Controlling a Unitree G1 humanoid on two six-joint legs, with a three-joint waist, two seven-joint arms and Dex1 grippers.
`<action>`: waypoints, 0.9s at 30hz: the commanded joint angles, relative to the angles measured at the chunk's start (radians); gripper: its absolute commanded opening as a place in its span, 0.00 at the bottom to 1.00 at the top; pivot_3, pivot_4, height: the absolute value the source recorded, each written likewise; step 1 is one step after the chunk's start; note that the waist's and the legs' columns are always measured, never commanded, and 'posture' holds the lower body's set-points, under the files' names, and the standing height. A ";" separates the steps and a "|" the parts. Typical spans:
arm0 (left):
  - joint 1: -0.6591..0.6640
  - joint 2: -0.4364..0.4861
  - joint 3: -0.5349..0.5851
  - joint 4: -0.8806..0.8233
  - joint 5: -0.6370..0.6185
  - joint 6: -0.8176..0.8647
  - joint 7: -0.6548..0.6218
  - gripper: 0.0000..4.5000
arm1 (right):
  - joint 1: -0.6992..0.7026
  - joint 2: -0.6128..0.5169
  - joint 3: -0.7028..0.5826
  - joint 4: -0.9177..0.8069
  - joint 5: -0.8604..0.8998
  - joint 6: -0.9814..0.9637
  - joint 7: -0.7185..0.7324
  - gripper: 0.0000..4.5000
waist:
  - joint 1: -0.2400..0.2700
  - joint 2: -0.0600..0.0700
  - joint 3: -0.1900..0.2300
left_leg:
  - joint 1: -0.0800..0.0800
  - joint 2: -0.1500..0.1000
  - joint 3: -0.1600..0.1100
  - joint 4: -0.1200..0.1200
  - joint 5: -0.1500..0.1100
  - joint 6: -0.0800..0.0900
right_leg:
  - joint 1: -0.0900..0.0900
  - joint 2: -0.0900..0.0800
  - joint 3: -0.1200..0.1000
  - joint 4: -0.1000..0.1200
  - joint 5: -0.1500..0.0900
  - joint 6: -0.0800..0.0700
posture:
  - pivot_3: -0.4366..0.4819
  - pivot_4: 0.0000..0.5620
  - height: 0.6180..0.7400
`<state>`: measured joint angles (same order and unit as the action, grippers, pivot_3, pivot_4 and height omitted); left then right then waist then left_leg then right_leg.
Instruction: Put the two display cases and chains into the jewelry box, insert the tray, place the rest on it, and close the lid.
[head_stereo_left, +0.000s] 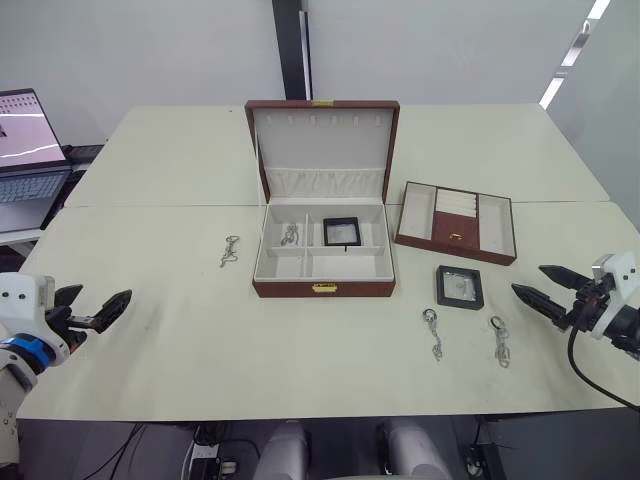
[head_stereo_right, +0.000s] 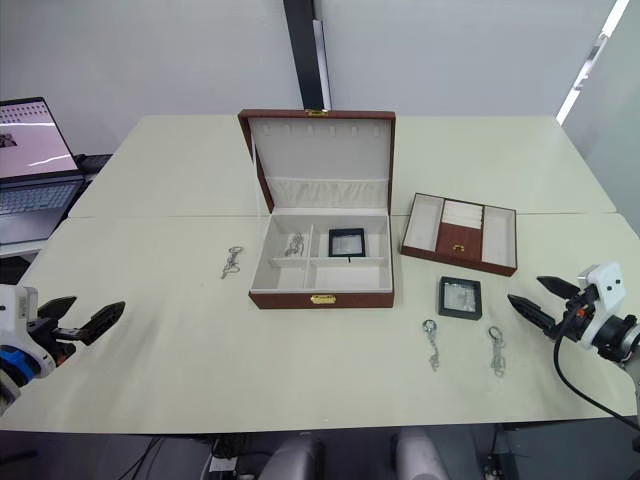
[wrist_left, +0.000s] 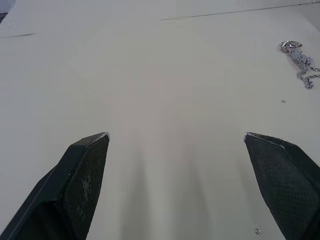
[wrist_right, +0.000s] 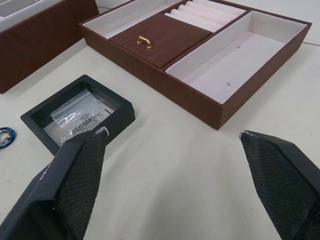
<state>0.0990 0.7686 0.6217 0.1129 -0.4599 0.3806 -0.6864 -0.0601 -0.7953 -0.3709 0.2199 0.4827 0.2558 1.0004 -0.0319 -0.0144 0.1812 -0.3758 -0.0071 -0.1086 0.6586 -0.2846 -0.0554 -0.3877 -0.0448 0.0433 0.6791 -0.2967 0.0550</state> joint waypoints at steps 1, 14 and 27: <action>-0.015 0.003 0.004 -0.007 0.005 -0.019 0.004 1.00 | 0.003 -0.005 -0.029 -0.018 0.002 -0.016 -0.003 1.00 | 0.000 0.000 0.000 | 0.000 0.000 0.000 0.000 0.000 0.000 | 0.000 0.000 0.000 0.000 0.000 0.000 | 0.48 0.27 1.00; -0.068 -0.005 -0.035 0.010 0.024 -0.026 0.015 1.00 | 0.014 -0.007 -0.029 -0.041 0.011 -0.012 -0.005 1.00 | 0.000 0.000 0.000 | 0.000 0.000 0.000 0.000 0.000 0.000 | 0.000 0.000 0.000 0.000 0.000 0.000 | 0.48 0.27 1.00; -0.196 -0.180 -0.107 -0.157 -0.007 0.068 0.220 1.00 | -0.040 0.004 0.068 -0.444 0.123 0.181 -0.021 1.00 | 0.001 0.000 0.000 | 0.000 0.000 -0.001 0.001 0.000 0.000 | 0.000 0.000 0.000 0.001 0.000 0.000 | 0.48 0.27 1.00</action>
<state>-0.0877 0.5922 0.5287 -0.0120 -0.4732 0.4442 -0.4913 -0.0808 -0.7846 -0.2983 -0.1627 0.5750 0.4123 0.9912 -0.0305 -0.0144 0.1810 -0.3759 -0.0071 -0.1093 0.6597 -0.2845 -0.0556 -0.3875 -0.0452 0.0429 0.6799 -0.2964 0.0555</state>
